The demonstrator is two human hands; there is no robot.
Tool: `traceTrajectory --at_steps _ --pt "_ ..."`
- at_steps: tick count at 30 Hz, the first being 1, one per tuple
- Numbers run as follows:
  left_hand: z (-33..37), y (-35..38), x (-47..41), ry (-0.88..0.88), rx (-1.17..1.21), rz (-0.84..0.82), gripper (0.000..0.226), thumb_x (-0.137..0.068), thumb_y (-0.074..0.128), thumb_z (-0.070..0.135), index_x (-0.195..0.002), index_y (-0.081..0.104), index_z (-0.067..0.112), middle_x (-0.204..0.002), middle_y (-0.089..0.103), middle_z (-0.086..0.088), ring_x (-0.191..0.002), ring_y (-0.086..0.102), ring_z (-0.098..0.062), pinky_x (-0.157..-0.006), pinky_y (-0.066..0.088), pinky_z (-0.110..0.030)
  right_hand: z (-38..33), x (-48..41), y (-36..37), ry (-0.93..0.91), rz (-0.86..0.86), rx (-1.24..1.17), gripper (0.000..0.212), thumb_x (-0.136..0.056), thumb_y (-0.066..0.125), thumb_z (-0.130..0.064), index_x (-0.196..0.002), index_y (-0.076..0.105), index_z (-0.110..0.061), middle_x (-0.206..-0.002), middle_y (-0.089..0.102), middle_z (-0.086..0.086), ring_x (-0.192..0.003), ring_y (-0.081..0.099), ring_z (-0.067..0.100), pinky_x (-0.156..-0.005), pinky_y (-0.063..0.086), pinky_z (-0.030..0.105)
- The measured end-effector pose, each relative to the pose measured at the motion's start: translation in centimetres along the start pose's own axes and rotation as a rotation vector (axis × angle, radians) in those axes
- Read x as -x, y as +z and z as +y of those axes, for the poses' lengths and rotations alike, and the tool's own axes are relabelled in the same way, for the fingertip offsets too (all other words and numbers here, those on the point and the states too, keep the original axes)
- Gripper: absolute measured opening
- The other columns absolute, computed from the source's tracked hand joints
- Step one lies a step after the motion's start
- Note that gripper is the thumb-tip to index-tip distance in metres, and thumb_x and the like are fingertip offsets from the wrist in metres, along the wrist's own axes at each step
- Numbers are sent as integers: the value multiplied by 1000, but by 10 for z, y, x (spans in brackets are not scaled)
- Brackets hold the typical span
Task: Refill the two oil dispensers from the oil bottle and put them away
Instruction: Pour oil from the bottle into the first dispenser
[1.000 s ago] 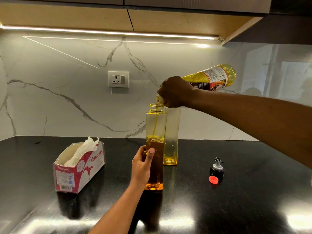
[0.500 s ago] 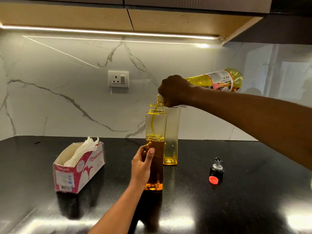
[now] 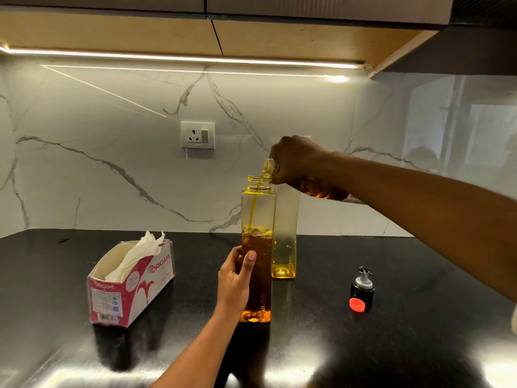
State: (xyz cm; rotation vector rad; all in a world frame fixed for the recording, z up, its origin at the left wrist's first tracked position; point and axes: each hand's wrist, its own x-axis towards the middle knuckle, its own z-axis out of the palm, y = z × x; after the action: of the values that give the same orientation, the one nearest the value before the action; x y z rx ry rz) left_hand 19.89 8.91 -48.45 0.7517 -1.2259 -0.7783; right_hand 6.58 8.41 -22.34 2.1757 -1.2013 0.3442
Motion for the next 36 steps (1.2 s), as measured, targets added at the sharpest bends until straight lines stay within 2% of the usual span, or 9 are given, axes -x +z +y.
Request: traceTrajectory --at_steps 3,8,11,13,17,21,26,33,36 --pt "0 0 0 2 -6 2 78 -58 63 82 -101 62 17 -88 69 -7 -84 68 -26 -71 58 -34 1 1 2 -1 3 -44 36 -78 69 -41 -95 66 -10 -88 65 7 -72 50 19 -61 33 23" --pt "1 0 1 12 -18 6 82 -59 61 83 -104 61 14 -88 70 -3 -84 69 -21 -70 55 -27 3 4 5 6 0 -60 33 -78 67 -40 -91 65 -9 -77 52 3 -73 50 21 -62 35 24" --pt "3 1 1 28 -17 16 87 -57 61 84 -103 61 11 -83 70 2 -77 68 -14 -64 53 -20 4 4 10 16 2 -100 27 -77 68 -38 -76 58 -14 -67 50 1 -68 50 22 -55 32 23" --pt "3 1 1 28 -4 15 89 -57 62 84 -105 61 10 -84 71 0 -77 69 -14 -64 53 -19 3 4 13 25 0 -142 28 -76 69 -36 -70 53 -14 -58 45 -3 -63 48 21 -48 30 21" --pt "3 1 1 30 -7 14 90 -56 60 86 -105 61 10 -87 69 -3 -79 68 -15 -66 52 -18 5 5 17 47 10 -200 27 -76 69 -35 -70 54 -13 -57 44 -4 -61 48 19 -48 32 21" --pt "1 1 0 18 -12 14 86 -57 61 84 -105 61 12 -90 69 -5 -84 67 -21 -70 54 -22 6 8 20 66 14 -235 29 -77 69 -35 -69 53 -13 -57 43 -3 -59 44 16 -48 31 21" --pt "0 1 0 15 -14 17 82 -57 61 85 -102 63 16 -90 68 -10 -84 67 -24 -71 55 -24 9 11 26 88 5 -290 38 -76 69 -32 -54 42 -18 -53 40 -1 -50 35 13 -48 29 23" --pt "0 1 0 8 -8 15 83 -58 62 83 -104 62 14 -91 68 -12 -86 67 -29 -70 56 -27 20 13 27 144 39 -321 39 -75 70 -35 -54 42 -18 -56 42 0 -58 43 20 -48 30 22" --pt "-1 1 0 5 -15 13 82 -59 62 83 -105 62 15 -92 68 -13 -88 67 -33 -74 57 -34 18 10 20 148 64 -353 39 -75 70 -35 -53 41 -20 -57 43 0 -63 46 21 -49 31 22"
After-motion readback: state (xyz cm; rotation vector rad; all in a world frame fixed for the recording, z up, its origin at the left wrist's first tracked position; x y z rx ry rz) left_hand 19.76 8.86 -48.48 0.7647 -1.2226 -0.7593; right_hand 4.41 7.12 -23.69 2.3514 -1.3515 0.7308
